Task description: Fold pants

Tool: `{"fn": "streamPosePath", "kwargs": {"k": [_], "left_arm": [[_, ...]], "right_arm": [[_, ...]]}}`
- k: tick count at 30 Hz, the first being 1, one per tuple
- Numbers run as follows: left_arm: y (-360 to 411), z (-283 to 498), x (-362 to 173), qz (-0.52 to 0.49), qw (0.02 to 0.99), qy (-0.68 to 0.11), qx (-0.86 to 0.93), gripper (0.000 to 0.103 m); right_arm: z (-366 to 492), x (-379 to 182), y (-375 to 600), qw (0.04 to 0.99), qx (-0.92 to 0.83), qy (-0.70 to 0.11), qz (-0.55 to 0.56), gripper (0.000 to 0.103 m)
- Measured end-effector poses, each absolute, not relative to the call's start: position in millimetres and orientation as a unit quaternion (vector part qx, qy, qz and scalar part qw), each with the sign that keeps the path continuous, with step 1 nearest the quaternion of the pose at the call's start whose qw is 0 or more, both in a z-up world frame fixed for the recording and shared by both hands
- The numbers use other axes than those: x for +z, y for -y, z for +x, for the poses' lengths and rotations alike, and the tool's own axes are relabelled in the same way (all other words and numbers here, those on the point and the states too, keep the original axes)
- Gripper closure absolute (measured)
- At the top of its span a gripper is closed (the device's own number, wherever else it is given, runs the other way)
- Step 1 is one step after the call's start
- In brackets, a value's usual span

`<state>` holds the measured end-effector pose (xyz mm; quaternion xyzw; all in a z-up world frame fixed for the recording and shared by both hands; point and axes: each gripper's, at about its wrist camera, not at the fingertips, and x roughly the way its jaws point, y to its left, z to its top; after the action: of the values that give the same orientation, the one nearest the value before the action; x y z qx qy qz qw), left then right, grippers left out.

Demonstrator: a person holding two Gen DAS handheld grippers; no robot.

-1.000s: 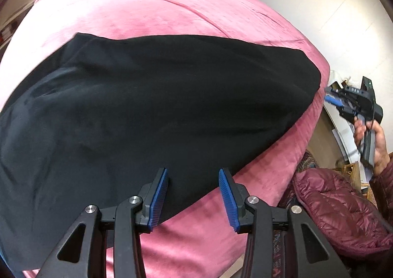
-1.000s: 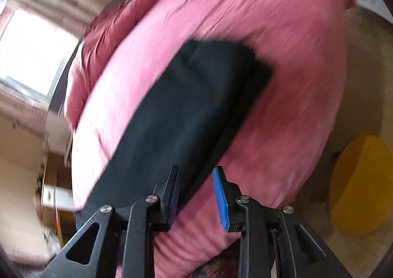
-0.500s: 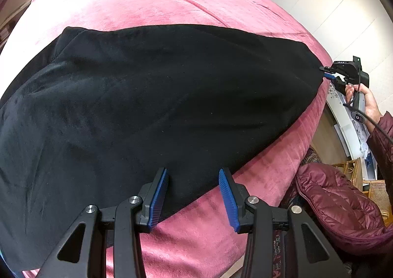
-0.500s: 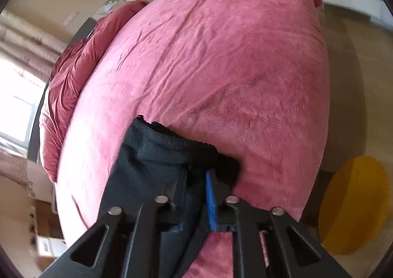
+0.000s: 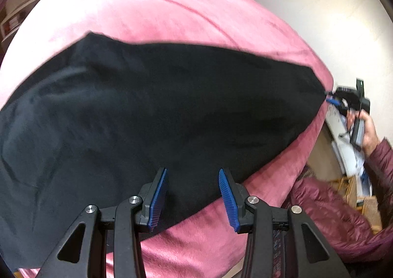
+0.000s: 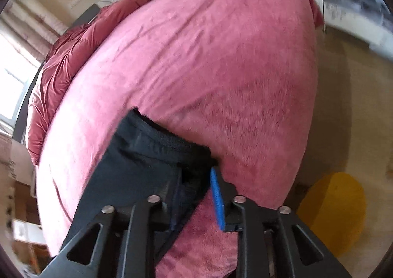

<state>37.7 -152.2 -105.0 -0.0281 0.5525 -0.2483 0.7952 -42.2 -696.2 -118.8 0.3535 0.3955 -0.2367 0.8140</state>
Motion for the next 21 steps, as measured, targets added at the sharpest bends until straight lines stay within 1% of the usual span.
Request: {"fn": "streamPosePath", "kwargs": {"k": [2,4,5,8,11,14,17,21], "left_arm": [[144.5,43.1,-96.7,-0.033,0.805,-0.541,-0.24,0.059],[136.2,49.4,-90.6,-0.038,0.815,-0.531,-0.231,0.059],[132.2,52.5,-88.7,-0.042,0.818,-0.527,-0.227,0.059],[117.7,63.7,-86.4,-0.051,0.829,-0.52,-0.201,0.059],[101.5,69.8,-88.1,-0.068,0.834,-0.52,-0.173,0.059],[82.1,72.6,-91.5,-0.089,0.835,-0.522,-0.15,0.059],[65.3,70.6,-92.0,-0.09,0.842,-0.516,-0.132,0.059],[40.4,63.8,-95.5,-0.086,0.846,-0.513,-0.117,0.059]], "right_arm": [[-36.4,-99.2,684.4,0.831,-0.228,-0.393,0.319,0.071],[-25.1,-86.3,666.1,0.844,-0.202,-0.397,0.299,0.065],[-17.2,-80.5,653.6,0.851,-0.18,-0.403,0.286,0.064],[17.0,-68.2,599.1,0.871,-0.084,-0.421,0.237,0.064],[55.6,-67.0,526.0,0.872,0.028,-0.453,0.184,0.064],[85.7,-69.0,439.2,0.857,0.142,-0.477,0.134,0.064],[112.1,-72.1,351.6,0.827,0.255,-0.487,0.118,0.064],[141.9,-78.0,265.7,0.799,0.323,-0.5,0.083,0.064]]}}
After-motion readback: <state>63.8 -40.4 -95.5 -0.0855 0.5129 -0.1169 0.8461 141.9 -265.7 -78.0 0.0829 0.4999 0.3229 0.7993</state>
